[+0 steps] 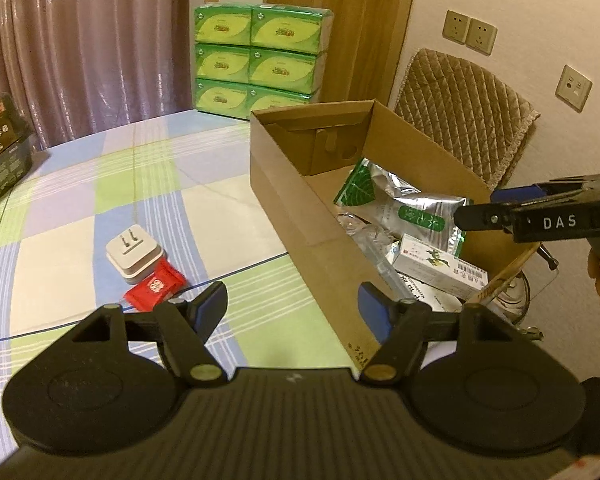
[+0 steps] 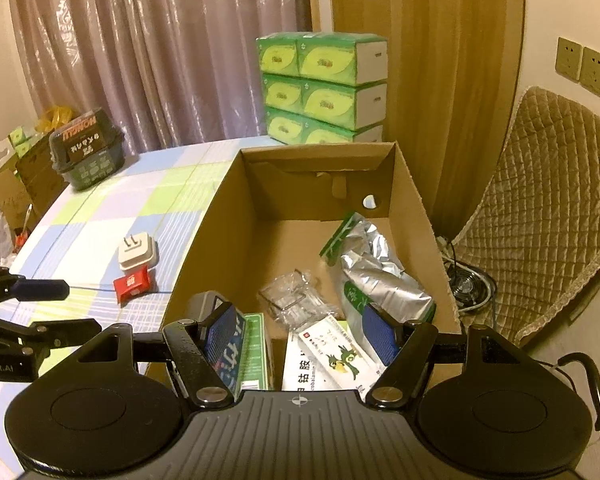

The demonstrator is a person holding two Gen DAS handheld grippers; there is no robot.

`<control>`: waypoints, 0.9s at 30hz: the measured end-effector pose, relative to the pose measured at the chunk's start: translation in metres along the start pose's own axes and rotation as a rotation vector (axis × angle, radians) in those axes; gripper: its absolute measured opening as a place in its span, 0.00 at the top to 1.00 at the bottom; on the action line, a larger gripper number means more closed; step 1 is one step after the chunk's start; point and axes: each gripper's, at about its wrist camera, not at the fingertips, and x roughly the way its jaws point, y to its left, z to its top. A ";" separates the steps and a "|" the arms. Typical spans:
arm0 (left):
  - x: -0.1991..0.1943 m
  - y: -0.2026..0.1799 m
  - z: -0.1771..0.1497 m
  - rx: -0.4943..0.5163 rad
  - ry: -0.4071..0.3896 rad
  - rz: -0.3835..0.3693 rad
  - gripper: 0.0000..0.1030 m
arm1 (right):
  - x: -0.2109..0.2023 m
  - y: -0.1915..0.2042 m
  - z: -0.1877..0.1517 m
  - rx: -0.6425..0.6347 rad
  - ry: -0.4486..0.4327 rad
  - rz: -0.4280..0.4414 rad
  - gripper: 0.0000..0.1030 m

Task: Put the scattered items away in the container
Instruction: 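Open the left gripper over the box while the right gripper releases the pouch, then move both grippers back toward the white charger and red packet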

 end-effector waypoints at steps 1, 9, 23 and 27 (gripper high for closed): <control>-0.002 0.001 -0.001 -0.002 -0.001 0.001 0.34 | 0.000 0.002 0.000 -0.003 0.002 0.000 0.35; -0.024 0.016 -0.008 -0.018 -0.030 0.040 0.23 | -0.008 0.025 0.002 -0.045 -0.005 0.004 0.31; -0.064 0.088 -0.037 -0.082 -0.035 0.186 0.01 | -0.011 0.091 0.011 -0.142 -0.047 0.082 0.06; -0.066 0.114 -0.050 -0.099 -0.012 0.243 0.01 | -0.004 0.115 0.014 -0.176 -0.046 0.114 0.04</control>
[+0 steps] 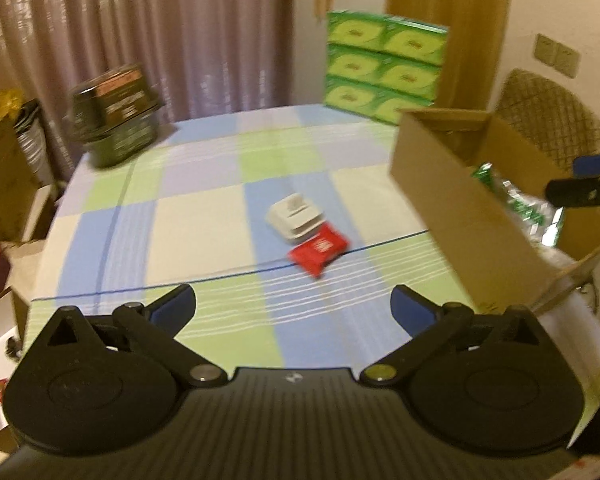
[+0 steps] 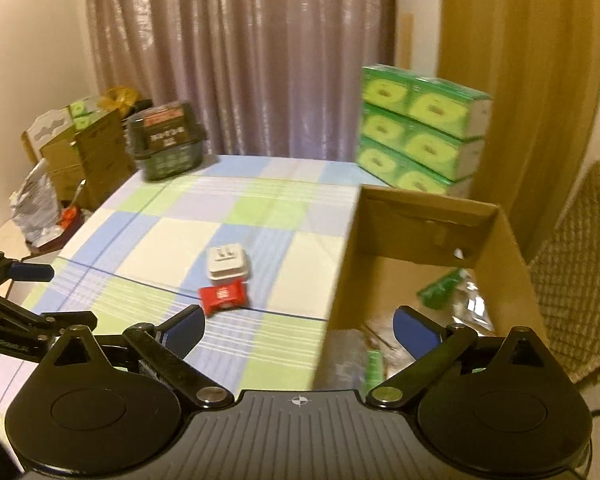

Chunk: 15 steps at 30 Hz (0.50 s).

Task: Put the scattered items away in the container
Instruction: 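Move both grippers back toward the white charger and red packet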

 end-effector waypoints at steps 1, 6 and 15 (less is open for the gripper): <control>0.001 0.006 -0.002 -0.001 0.004 0.011 0.01 | 0.003 0.004 0.001 -0.005 0.001 0.008 0.04; 0.008 0.033 -0.012 -0.010 0.023 0.037 0.01 | 0.020 0.031 0.008 -0.043 0.005 0.052 0.04; 0.036 0.070 -0.017 -0.025 0.050 0.051 0.01 | 0.066 0.072 0.004 -0.125 0.044 0.108 0.04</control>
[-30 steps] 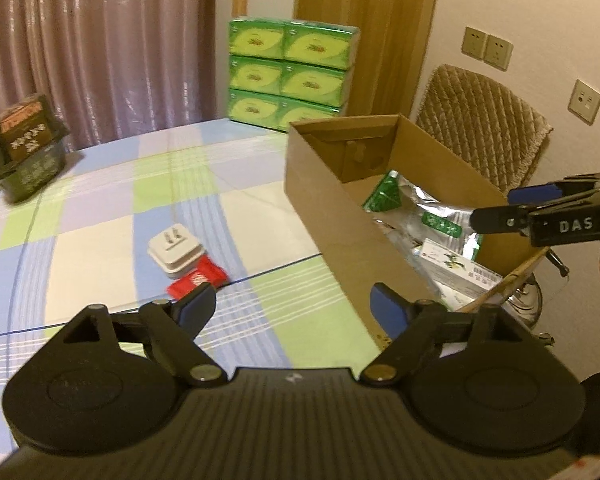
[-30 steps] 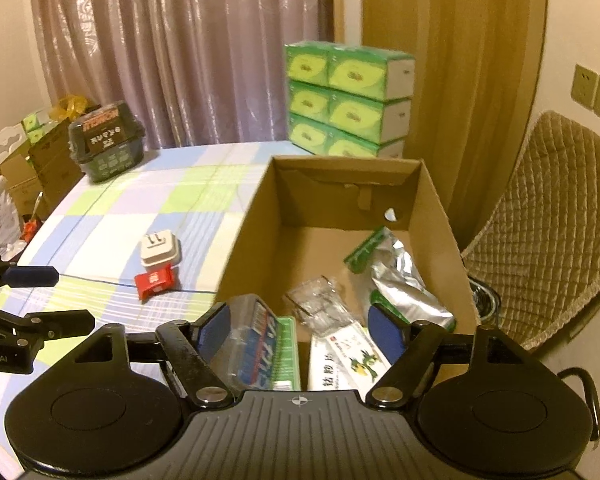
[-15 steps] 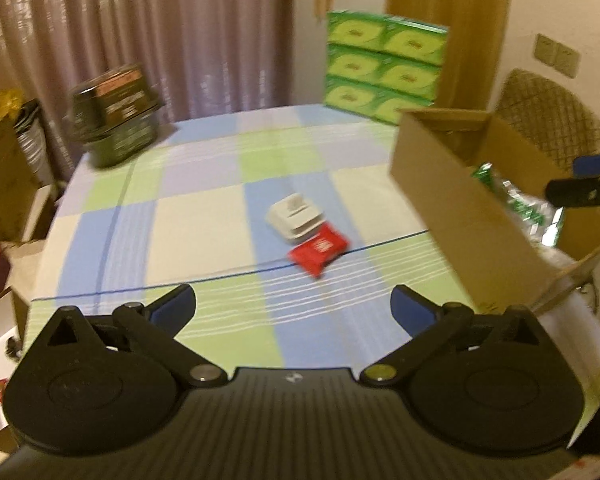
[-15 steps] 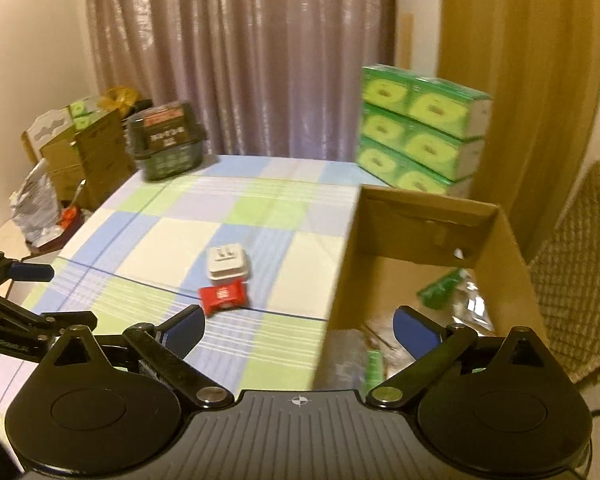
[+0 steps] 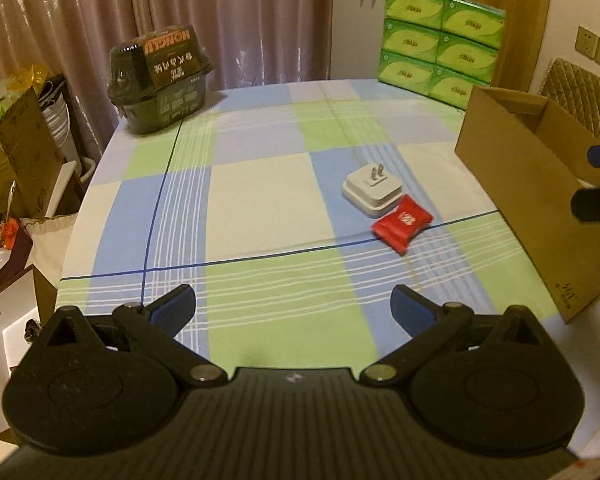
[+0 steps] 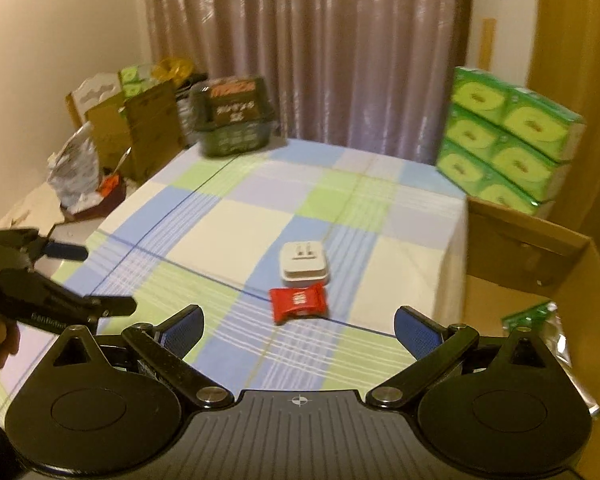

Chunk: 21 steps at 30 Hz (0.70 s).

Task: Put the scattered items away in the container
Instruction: 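Move both grippers back toward the white charger and red packet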

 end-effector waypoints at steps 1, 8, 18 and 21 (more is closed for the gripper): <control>0.004 0.002 0.000 0.008 0.003 -0.002 0.01 | 0.006 0.002 -0.001 -0.006 0.006 0.003 0.04; 0.042 0.008 0.013 0.123 0.012 -0.057 0.01 | 0.058 0.006 -0.006 -0.031 0.071 0.026 0.04; 0.098 0.006 0.034 0.303 0.020 -0.114 0.01 | 0.130 -0.002 -0.002 -0.077 0.135 0.042 0.04; 0.110 -0.001 0.041 0.387 0.008 -0.135 0.01 | 0.147 -0.004 0.001 -0.106 0.161 0.065 0.04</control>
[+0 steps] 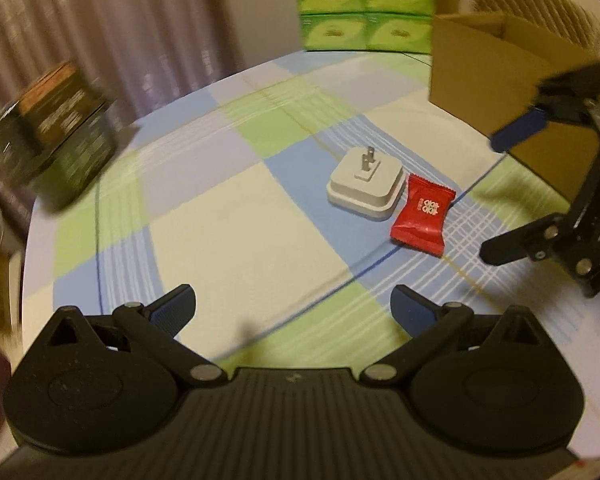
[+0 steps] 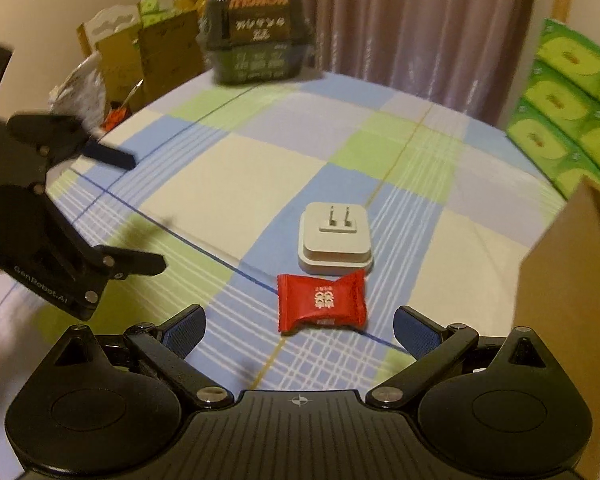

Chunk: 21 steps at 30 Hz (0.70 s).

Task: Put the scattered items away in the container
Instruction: 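Grasp the red candy packet with the right gripper while the left gripper grasps the white charger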

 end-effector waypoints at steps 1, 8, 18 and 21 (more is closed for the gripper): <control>0.004 -0.001 0.003 0.030 -0.005 -0.005 0.01 | 0.004 -0.001 0.001 -0.017 0.007 0.004 0.04; 0.031 -0.003 0.018 0.232 -0.040 -0.066 0.01 | 0.034 -0.007 0.004 -0.083 0.059 0.045 0.15; 0.052 -0.010 0.021 0.515 -0.097 -0.175 0.01 | 0.061 -0.008 0.006 -0.131 0.105 0.050 0.27; 0.058 -0.011 0.025 0.573 -0.098 -0.191 0.01 | 0.064 -0.010 0.006 -0.143 0.113 0.038 0.28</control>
